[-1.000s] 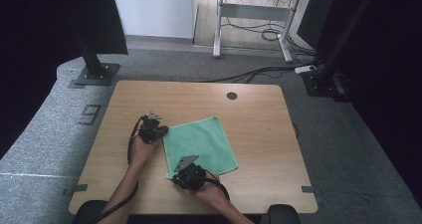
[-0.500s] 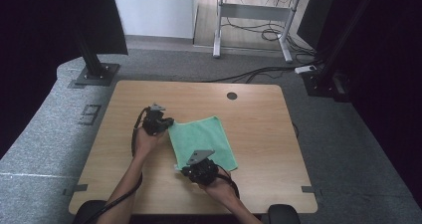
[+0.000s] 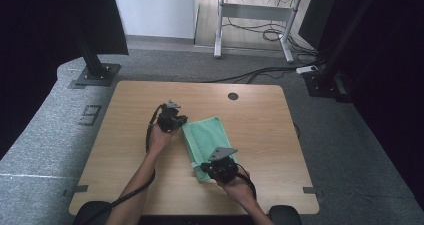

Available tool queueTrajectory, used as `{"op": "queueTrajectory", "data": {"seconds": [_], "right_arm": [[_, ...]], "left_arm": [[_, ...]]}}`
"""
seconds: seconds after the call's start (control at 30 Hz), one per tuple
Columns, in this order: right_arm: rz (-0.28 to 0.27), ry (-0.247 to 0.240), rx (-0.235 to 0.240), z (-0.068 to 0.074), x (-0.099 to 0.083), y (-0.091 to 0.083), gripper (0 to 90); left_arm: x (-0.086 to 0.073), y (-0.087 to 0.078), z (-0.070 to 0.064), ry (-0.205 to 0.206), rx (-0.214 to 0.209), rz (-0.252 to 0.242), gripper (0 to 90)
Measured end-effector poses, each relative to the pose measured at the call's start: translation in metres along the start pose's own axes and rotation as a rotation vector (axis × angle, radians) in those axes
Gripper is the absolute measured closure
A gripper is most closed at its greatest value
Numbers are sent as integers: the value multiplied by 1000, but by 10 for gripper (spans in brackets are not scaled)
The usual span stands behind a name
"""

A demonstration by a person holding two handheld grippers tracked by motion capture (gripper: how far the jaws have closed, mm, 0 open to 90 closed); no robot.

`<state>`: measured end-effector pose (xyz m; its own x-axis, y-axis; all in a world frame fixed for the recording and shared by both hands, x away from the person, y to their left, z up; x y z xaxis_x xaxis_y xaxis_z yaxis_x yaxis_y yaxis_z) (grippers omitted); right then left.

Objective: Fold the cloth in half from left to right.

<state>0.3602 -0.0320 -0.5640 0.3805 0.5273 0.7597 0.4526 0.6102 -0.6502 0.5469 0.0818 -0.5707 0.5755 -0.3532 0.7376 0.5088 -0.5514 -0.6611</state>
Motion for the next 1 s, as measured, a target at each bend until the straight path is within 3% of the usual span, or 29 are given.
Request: {"op": "queueTrajectory", "data": {"seconds": [0.7, 1.0], "right_arm": [[-21, 56, -82, -38, -18, -31, 847], [-15, 84, -108, -50, -29, -37, 847]], "left_arm": [[36, 35, -35, 87, -15, 7, 834], [40, 52, -44, 108, -25, 34, 826]]}}
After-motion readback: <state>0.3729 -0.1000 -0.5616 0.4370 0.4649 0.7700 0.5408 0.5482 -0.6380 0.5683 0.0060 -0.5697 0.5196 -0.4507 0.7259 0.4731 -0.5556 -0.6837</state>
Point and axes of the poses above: each handheld gripper's, and its own axes: y roughly forward along the jaws, x roughly out of its top, z roughly to its left, the point moved 10 cm from there along y, roughly forward along the jaws, and after that the axes turned 4 degrees about -x, right-handed, at the moved point
